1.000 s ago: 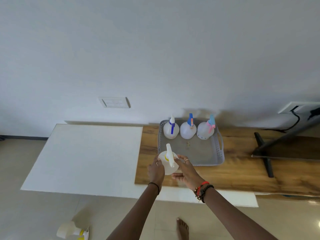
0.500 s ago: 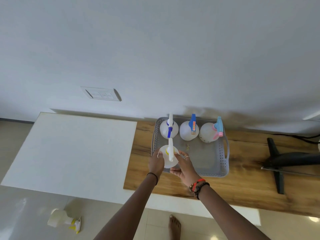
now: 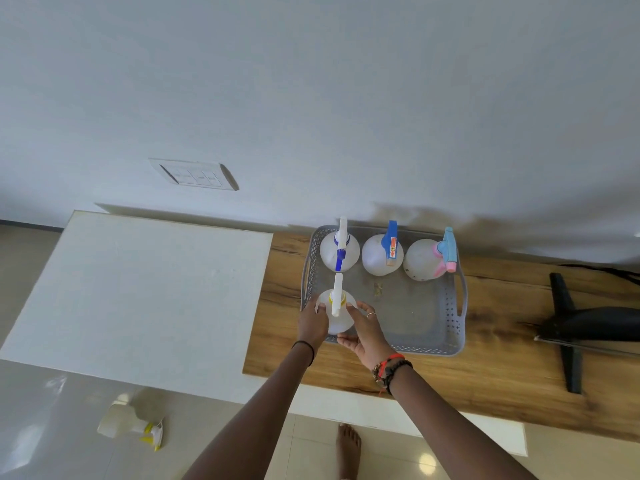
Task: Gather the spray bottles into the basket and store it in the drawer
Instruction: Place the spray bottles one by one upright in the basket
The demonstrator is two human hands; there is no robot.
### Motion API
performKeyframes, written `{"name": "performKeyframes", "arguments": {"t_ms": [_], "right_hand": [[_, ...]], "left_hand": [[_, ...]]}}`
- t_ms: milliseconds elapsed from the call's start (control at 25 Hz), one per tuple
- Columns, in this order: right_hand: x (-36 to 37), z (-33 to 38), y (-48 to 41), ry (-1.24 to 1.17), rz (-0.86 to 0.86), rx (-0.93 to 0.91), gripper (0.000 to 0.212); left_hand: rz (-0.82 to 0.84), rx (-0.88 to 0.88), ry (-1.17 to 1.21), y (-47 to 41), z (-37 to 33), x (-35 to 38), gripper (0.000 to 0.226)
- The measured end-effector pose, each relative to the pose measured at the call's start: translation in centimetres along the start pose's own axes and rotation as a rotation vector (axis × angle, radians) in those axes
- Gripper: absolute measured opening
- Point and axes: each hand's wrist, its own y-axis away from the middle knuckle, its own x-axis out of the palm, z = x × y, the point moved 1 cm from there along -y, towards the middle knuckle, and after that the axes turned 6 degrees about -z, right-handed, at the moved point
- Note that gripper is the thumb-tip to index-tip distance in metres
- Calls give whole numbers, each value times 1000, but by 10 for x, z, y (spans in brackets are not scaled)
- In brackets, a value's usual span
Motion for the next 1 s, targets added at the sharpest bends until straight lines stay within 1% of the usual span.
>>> {"name": "performKeyframes", "arguments": {"t_ms": [600,760,840,920,1000], "right_hand": [[2,2,-7,-28,29,6,46],[0,3,-5,-21,48,-3,45],[0,2,-2,-9,-8,-24,42],[0,0,4,-18,-114,-64,39],[-3,-5,10,-43,-203,-114,38]], "left_hand": [[-7,0,86,-5,2,2,43],[-11,6,44,-2,-1,1,46],[-31,19,37,3,-2,0,45],[-93,43,47,13,0,-7,41],[-159,55,106,24,6,-17,37]]}}
